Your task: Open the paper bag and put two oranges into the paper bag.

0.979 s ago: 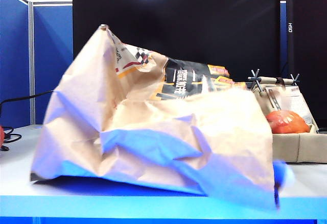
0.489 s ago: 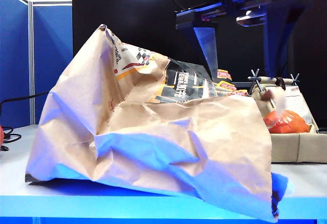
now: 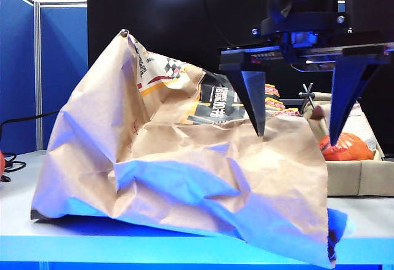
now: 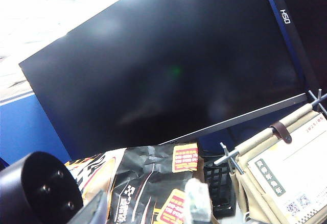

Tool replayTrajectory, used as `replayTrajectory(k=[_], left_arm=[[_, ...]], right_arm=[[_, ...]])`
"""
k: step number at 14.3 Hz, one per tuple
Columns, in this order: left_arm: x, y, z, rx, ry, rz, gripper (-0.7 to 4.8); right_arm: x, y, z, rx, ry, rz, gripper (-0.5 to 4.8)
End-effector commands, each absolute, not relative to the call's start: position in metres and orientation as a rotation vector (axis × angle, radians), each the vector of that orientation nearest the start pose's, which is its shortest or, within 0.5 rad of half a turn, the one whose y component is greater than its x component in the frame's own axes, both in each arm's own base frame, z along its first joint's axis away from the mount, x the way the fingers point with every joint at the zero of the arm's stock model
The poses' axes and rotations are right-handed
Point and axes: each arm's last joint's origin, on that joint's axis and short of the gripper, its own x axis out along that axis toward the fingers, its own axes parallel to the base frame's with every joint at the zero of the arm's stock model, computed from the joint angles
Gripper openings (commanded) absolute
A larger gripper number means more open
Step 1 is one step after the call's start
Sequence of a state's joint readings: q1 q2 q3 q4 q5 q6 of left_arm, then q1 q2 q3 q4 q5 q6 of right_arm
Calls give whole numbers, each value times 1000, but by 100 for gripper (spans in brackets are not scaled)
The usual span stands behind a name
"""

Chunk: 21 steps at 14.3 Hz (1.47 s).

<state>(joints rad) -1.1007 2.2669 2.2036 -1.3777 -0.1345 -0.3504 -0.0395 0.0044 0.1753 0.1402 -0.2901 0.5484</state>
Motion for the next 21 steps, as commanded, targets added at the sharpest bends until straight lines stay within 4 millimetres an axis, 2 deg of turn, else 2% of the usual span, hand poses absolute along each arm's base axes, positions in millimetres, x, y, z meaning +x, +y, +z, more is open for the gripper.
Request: replayTrajectory(k=[1, 2, 3, 4, 5, 9, 11, 14, 17, 19, 20, 21], left_arm=[[208, -402, 245, 603, 1333, -539, 394], [208, -401, 239, 630, 1362, -521, 393], [208, -401, 234, 656, 1375, -525, 358], [208, -401, 234, 687, 1365, -549, 203], [209, -401, 234, 695, 1362, -555, 114], [212, -399, 235, 763, 1328, -576, -6], [212, -398, 240, 793, 1293, -574, -6], [210, -392, 283, 715, 1190, -619, -6], [210, -387, 339, 597, 1031, -682, -6], [217, -370, 391, 459, 881, -713, -6], [228, -357, 403, 377, 886, -731, 1], [231, -354, 404, 433, 846, -682, 35]], right_arm=[[77, 5, 237, 480, -250, 328, 194], [77, 5, 237, 480, -250, 328, 194], [77, 5, 237, 479, -250, 328, 194], [77, 5, 237, 479, -250, 328, 194], [77, 5, 237, 462, -252, 327, 194], [77, 5, 237, 454, -254, 323, 194], [77, 5, 237, 454, -255, 322, 194], [78, 5, 237, 455, -257, 313, 194], [78, 4, 237, 458, -261, 300, 194], [78, 4, 237, 459, -260, 300, 194], [79, 5, 234, 466, -223, 295, 206], [81, 5, 221, 538, -75, 293, 260]])
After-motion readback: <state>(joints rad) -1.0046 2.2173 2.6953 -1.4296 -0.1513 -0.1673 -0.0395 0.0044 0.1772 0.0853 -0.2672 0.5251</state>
